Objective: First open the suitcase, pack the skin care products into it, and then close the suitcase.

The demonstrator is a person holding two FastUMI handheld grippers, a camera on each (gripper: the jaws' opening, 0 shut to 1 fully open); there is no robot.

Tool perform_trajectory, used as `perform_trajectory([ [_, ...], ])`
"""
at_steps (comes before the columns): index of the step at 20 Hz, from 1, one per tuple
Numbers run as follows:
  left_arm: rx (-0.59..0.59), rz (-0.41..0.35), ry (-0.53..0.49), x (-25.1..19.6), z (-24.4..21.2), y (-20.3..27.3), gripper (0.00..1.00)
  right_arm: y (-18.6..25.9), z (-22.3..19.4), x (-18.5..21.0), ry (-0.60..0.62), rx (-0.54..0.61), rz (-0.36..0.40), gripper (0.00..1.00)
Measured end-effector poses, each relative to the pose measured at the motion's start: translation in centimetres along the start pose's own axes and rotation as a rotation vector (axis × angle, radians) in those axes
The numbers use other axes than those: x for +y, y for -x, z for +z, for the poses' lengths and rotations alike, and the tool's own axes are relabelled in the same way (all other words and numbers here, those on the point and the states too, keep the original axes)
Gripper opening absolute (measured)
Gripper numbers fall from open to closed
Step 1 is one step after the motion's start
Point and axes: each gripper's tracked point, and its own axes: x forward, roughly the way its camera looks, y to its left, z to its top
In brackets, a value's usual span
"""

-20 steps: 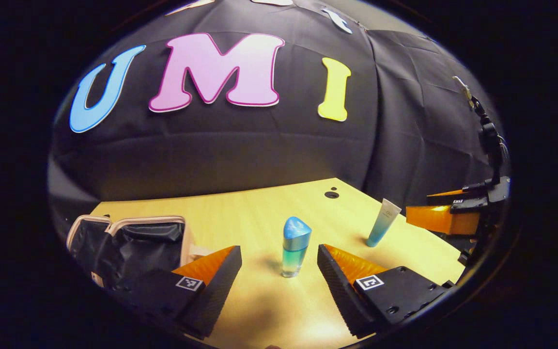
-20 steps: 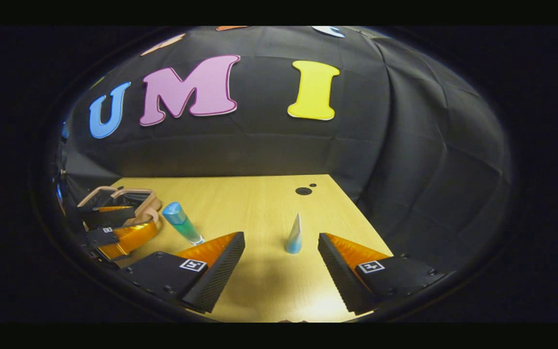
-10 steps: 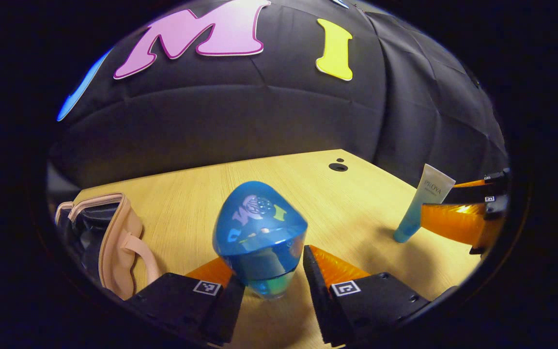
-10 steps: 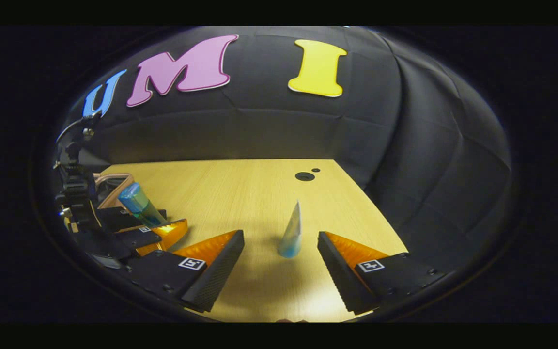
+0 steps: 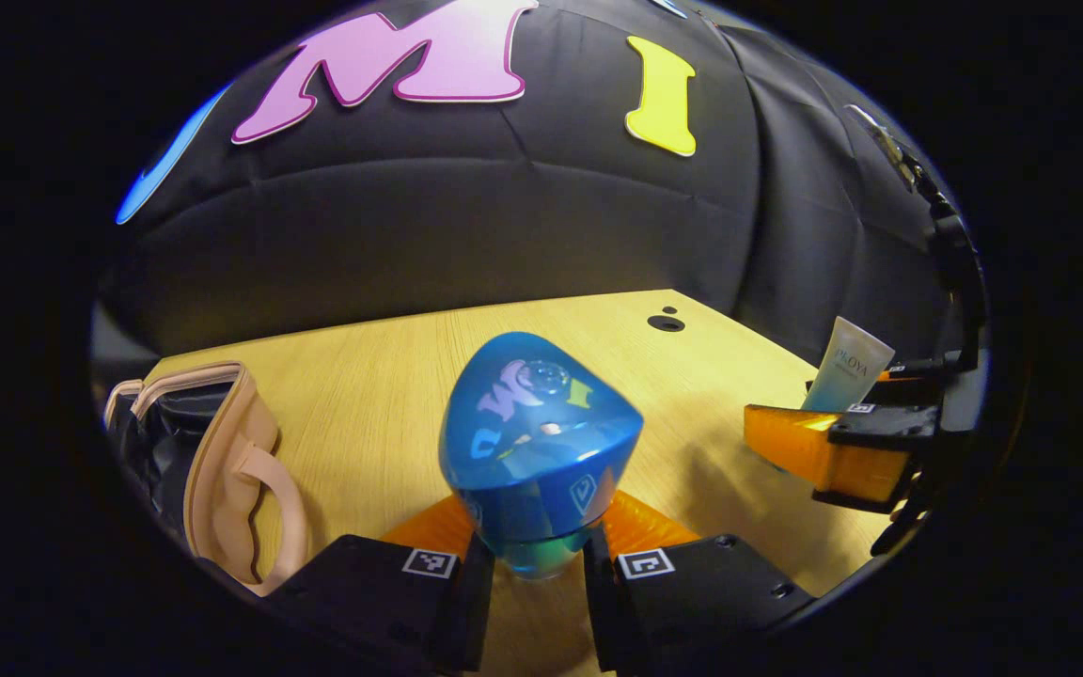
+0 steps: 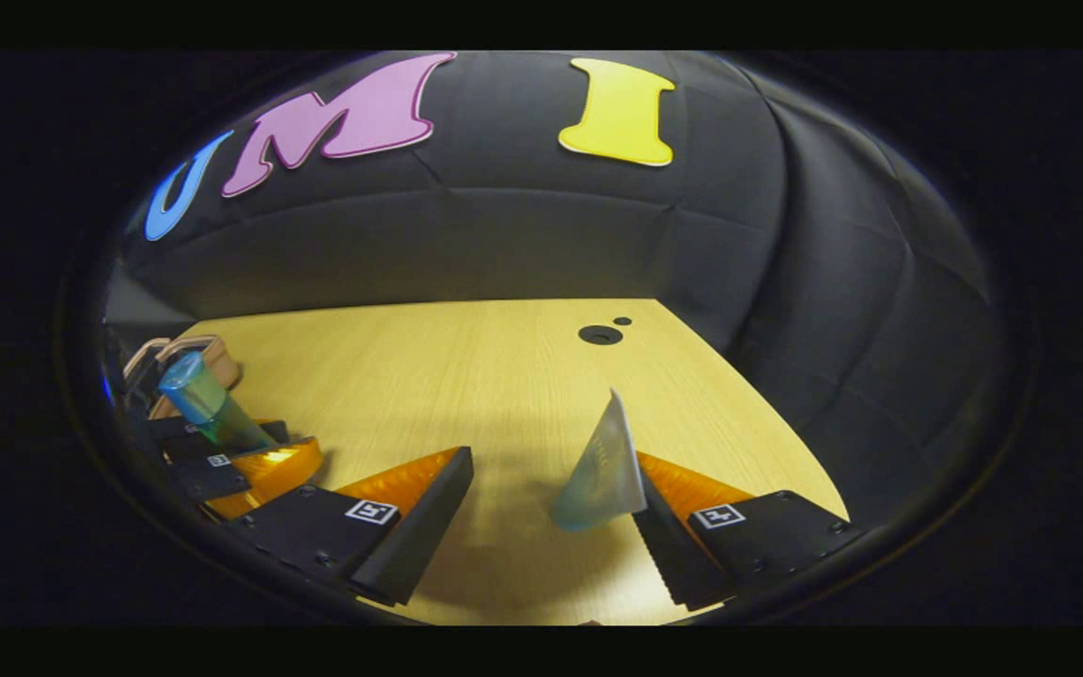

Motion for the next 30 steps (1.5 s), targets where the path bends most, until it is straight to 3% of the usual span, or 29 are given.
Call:
perform_trajectory([
  [2,0.0,-0.001,0.002,0.0,0.0,0.0,0.48,-0.8,-0.5,-0.2,-0.002,0.014,-0.009,0.96],
  [4,-0.001,-0.005,0.0,-0.1,-0.1,-0.1,0.48,-1.2,-1.0,-0.5,0.013,0.02,-0.019,0.8],
  [6,-0.001,-0.015,-0.002,-0.2,-0.1,-0.1,0.48,-1.3,-1.0,-0.1,0.012,0.019,0.022,0.5],
  [8,-0.009,-0.022,-0.003,-0.4,0.0,-0.2,0.48,-1.1,-1.1,0.4,0.01,0.018,0.056,0.31],
  [9,-0.018,-0.029,0.004,-0.5,0.2,-0.2,0.47,-0.9,-1.2,0.9,0.019,0.019,0.074,0.35],
  [11,-0.037,-0.034,0.011,-0.7,0.8,0.2,0.47,-0.1,-1.1,1.6,0.053,0.013,0.101,0.26],
  [16,-0.123,-0.039,0.041,-0.8,2.1,2.7,0.46,2.9,0.0,3.9,0.086,-0.013,0.167,0.31],
  [17,-0.142,-0.034,0.053,-0.4,2.7,2.9,0.49,3.5,0.2,4.3,0.093,-0.014,0.179,0.26],
  [18,-0.151,-0.024,0.059,0.0,2.9,3.5,0.46,4.1,0.4,4.9,0.099,-0.016,0.19,0.31],
  [21,-0.164,0.011,0.078,2.0,4.1,6.0,0.46,6.1,1.0,6.8,0.105,-0.012,0.236,0.3],
  [24,-0.188,0.074,0.105,5.4,5.9,10.0,0.46,8.5,2.3,9.5,0.111,-0.021,0.296,0.3],
  [30,-0.14,0.275,0.069,16.9,5.8,18.2,0.45,14.5,5.8,19.1,0.092,-0.074,0.485,0.3],
])
